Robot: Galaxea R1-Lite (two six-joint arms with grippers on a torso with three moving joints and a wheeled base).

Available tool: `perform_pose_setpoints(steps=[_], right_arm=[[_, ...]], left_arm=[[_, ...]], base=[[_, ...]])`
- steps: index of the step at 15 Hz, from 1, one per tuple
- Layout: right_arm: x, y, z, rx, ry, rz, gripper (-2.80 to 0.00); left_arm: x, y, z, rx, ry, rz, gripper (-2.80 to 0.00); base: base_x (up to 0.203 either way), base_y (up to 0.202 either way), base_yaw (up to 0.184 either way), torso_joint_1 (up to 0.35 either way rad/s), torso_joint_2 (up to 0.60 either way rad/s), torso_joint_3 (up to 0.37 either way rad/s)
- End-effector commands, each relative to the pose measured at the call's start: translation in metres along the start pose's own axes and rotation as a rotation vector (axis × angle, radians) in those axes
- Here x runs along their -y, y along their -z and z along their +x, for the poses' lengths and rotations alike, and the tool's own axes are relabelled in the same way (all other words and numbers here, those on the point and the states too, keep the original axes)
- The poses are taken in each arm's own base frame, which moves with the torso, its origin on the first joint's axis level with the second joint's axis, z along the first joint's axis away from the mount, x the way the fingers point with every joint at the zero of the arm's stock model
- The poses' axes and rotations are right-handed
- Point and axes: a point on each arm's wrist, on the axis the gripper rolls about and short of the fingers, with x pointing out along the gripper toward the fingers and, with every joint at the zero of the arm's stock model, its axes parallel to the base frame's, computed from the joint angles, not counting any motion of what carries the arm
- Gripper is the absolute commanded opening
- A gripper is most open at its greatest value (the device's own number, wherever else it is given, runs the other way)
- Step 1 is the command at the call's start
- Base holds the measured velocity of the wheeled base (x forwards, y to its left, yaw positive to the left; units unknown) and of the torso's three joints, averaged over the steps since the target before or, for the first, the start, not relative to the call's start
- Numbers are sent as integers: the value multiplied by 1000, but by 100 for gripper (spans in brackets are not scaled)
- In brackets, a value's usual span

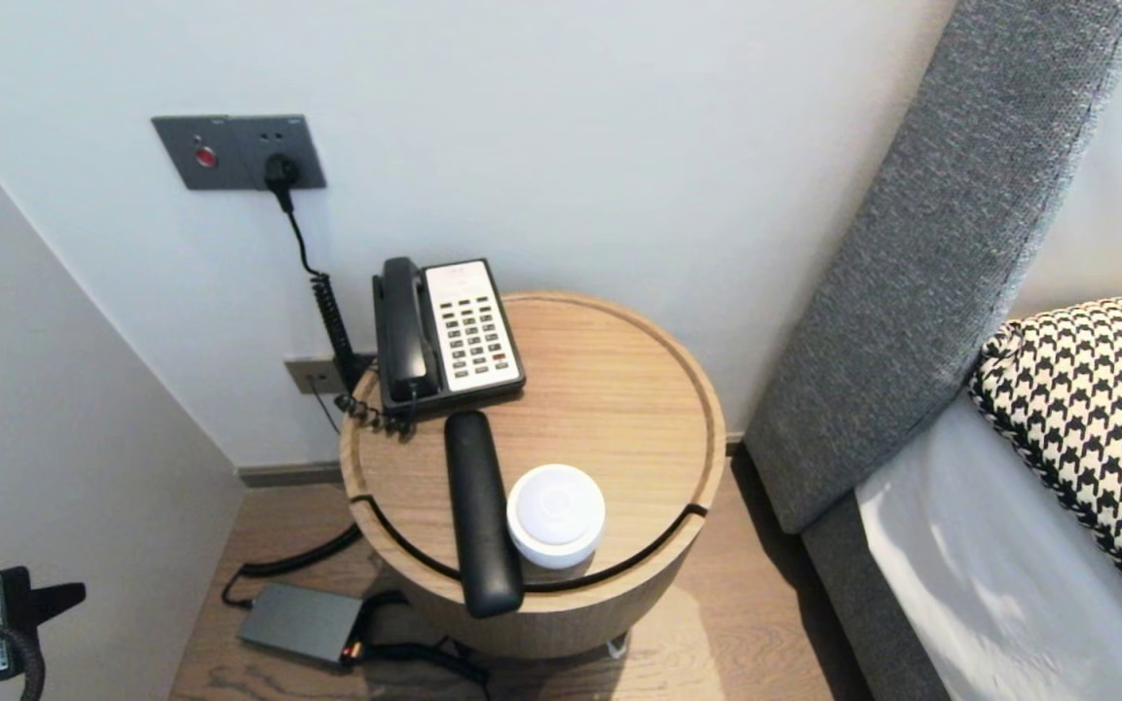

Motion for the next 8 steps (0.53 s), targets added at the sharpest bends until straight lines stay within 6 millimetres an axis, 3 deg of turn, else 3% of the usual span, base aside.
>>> perform_pose_setpoints(steps=[1,5,8], right_arm=[[0,7,2,-26,0,0,-280],[0,7,2,-26,0,0,-280],[0,7,2,-26,0,0,-280]], left_arm=[[-2,3,-15,46,-2,-12,-280],[-5,29,-46,49,54,-11,-280],[-16,77,-41,-36,57,-21,-280]], base=[[0,0,0,0,0,0],[0,0,0,0,0,0],[0,0,0,0,0,0]])
